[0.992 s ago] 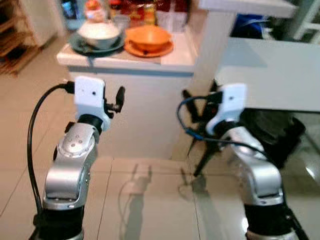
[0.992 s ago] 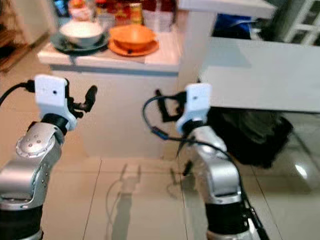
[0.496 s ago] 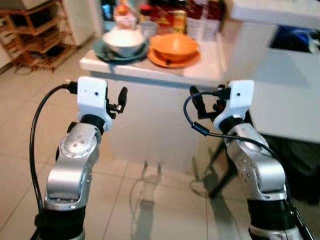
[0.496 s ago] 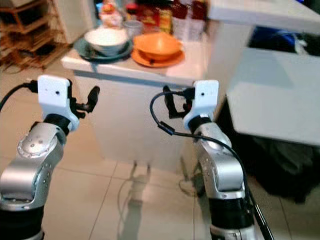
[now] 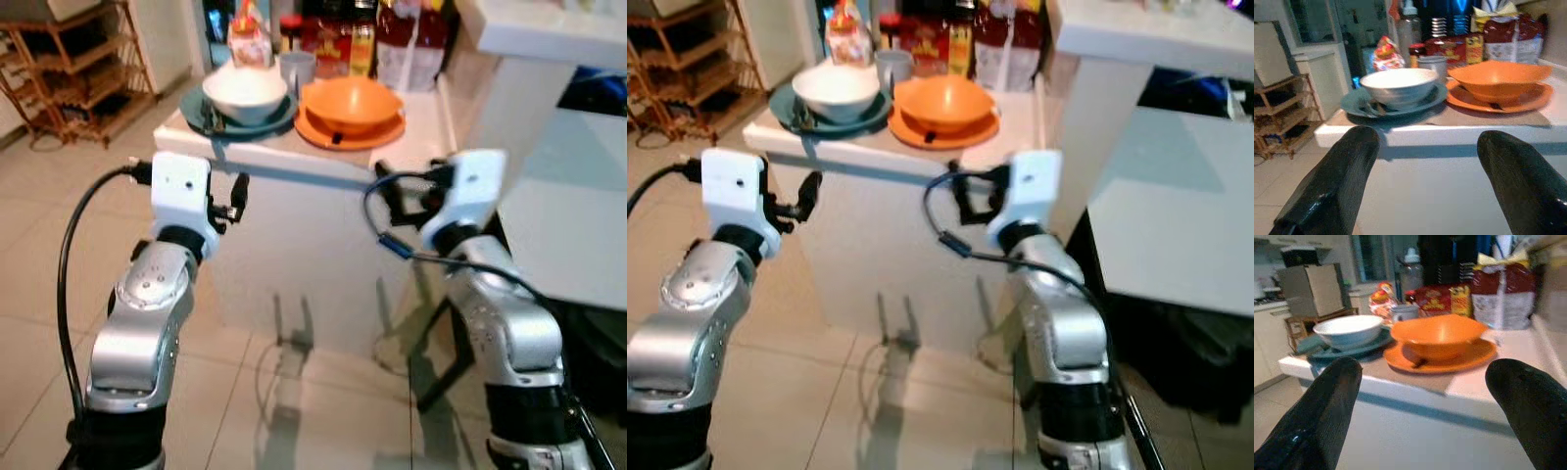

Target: Setting the table

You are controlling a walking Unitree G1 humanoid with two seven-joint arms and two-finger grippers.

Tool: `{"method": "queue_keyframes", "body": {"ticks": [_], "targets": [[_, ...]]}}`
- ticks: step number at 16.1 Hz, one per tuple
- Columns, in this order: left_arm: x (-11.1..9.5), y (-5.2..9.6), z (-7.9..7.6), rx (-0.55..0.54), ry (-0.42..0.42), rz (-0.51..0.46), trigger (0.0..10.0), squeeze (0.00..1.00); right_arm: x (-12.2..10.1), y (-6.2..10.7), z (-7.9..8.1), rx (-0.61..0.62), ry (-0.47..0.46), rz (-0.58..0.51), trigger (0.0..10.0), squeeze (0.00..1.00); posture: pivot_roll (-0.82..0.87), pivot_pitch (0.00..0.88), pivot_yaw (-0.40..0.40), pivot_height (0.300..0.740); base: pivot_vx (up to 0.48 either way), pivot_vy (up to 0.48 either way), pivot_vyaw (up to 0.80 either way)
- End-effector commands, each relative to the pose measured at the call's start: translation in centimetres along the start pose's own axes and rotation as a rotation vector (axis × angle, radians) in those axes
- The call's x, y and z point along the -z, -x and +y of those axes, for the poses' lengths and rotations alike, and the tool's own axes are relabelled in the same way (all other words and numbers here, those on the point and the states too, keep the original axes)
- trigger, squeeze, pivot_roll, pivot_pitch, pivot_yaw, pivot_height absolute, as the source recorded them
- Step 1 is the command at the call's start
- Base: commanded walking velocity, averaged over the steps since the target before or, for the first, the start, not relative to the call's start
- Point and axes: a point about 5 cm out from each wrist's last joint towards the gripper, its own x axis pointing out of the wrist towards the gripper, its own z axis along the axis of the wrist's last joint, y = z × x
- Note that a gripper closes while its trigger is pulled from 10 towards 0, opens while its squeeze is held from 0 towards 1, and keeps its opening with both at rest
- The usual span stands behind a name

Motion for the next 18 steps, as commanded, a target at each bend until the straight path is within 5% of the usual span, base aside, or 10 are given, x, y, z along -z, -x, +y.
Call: {"method": "queue_keyframes", "body": {"ticks": [1,10,11,12,18], "targets": [[-0.3,0.1,0.6,-0.015,-0.008,-0.01,10.0,0.0,-0.6,-0.4,0.7,-0.021,-0.017,-0.027,10.0,0.0,0.01,0.0,-0.027,0.74,0.352,0.0,0.0],[-0.4,-0.1,0.8,-0.019,-0.011,-0.012,10.0,0.0,-1.6,-1.7,0.0,0.014,-0.017,-0.035,10.0,0.0,0.02,0.0,-0.02,0.74,0.358,0.0,0.0],[-0.4,-0.1,0.9,-0.018,-0.01,-0.013,10.0,0.0,-1.7,-2.1,-0.2,0.017,-0.021,-0.028,10.0,0.88,0.02,0.0,-0.019,0.74,0.36,0.0,0.0],[-0.4,-0.1,0.8,-0.017,-0.012,-0.014,10.0,0.0,-1.9,-2.3,-0.4,0.02,-0.04,-0.03,10.0,1.0,0.02,0.0,-0.019,0.74,0.356,0.0,0.0],[-0.6,-0.2,0.9,-0.012,-0.017,-0.018,10.0,0.0,-2.0,-3.8,-3.4,0.189,-0.068,0.03,10.0,1.0,0.02,0.0,-0.017,0.74,0.359,0.0,0.0]]}}
